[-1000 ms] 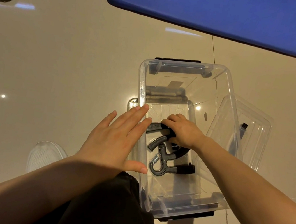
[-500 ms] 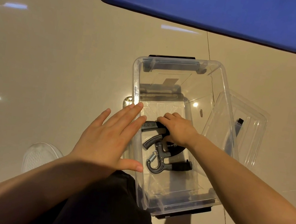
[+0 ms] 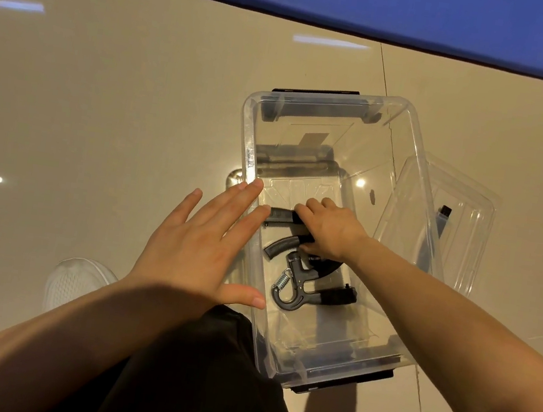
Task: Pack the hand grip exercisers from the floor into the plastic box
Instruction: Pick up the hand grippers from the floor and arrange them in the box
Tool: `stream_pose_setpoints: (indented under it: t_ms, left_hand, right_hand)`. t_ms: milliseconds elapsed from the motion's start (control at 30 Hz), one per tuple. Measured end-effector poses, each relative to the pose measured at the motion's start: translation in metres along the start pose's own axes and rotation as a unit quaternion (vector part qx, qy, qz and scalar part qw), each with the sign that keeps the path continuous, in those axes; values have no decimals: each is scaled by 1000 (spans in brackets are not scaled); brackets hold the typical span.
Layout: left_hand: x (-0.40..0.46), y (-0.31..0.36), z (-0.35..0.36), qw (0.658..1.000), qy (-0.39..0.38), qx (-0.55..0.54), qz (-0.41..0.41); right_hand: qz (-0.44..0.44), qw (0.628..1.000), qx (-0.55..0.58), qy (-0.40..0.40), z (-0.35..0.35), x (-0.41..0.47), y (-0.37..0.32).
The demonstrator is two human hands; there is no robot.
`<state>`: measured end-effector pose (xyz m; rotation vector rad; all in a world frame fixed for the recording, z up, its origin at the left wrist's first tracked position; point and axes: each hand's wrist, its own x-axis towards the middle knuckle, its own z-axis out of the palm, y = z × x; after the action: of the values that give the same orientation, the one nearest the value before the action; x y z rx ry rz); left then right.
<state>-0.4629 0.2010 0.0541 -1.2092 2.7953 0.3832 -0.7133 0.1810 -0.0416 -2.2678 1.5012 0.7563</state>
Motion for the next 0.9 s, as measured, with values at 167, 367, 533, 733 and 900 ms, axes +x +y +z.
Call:
stream_pose_setpoints:
  t_ms: [167,367,533,733,900]
  left_hand:
    - [-1,0,0,1000,-1,-1,-1]
    - [0,0,-2,1000,-4,-2,0]
    - [-1,0,-1,1000,-4,-1,-2]
    - [-3,1,1,1000,9,-11,2]
    - [-1,1,2,1000,7,-7,7]
  right_hand:
    - [90,991,95,24,10,-3,-5]
    - [104,982,152,44,18,-12,-8]
    - [112,980,159,40,17,-10,-12]
    - [83,992,91,40,10,-8,0]
    - [-10,998,53,35,4,-5,1]
